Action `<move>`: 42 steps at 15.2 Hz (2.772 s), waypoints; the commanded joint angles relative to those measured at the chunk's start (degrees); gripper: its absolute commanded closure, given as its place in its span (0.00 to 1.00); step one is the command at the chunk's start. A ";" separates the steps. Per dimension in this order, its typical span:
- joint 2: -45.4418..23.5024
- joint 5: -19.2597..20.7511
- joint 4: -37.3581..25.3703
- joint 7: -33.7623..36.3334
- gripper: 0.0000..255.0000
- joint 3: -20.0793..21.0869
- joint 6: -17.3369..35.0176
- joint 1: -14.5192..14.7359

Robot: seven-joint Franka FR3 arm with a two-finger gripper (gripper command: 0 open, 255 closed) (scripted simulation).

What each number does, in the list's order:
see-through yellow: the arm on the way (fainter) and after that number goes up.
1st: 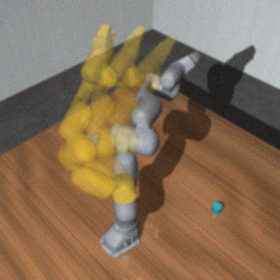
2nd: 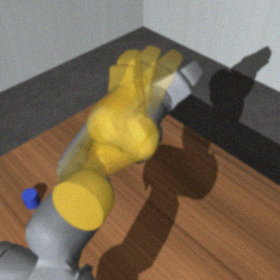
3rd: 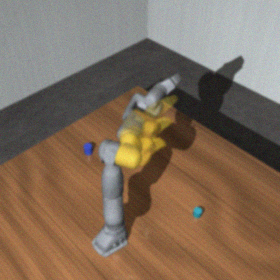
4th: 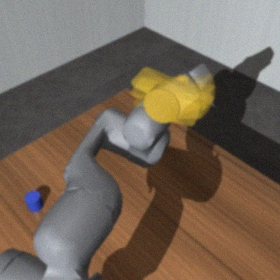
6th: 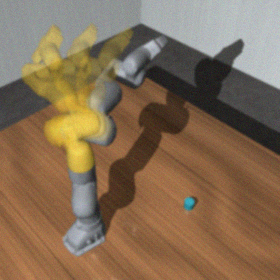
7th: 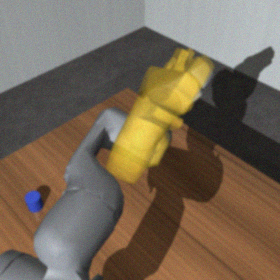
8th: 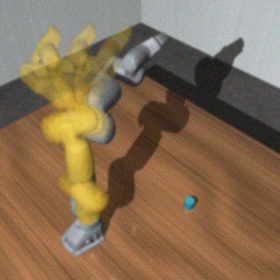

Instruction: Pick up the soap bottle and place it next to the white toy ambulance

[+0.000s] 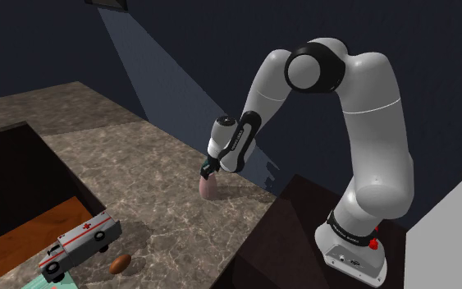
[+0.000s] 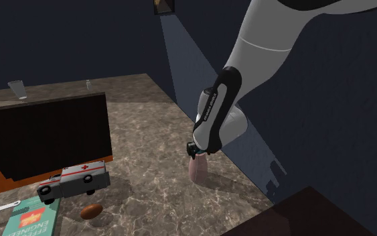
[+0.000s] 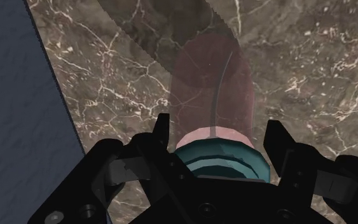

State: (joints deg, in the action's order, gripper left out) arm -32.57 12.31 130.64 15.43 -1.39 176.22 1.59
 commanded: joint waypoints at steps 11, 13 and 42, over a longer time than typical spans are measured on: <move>8.12 -0.93 2.38 -1.33 1.00 2.28 -5.87 -2.00; 9.70 -1.27 2.71 -1.69 1.00 2.78 -7.13 -2.42; 29.21 -8.14 1.69 -7.60 1.00 6.90 -27.58 -5.28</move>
State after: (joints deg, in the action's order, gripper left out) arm -3.99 4.36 132.58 7.94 5.45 149.50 -3.71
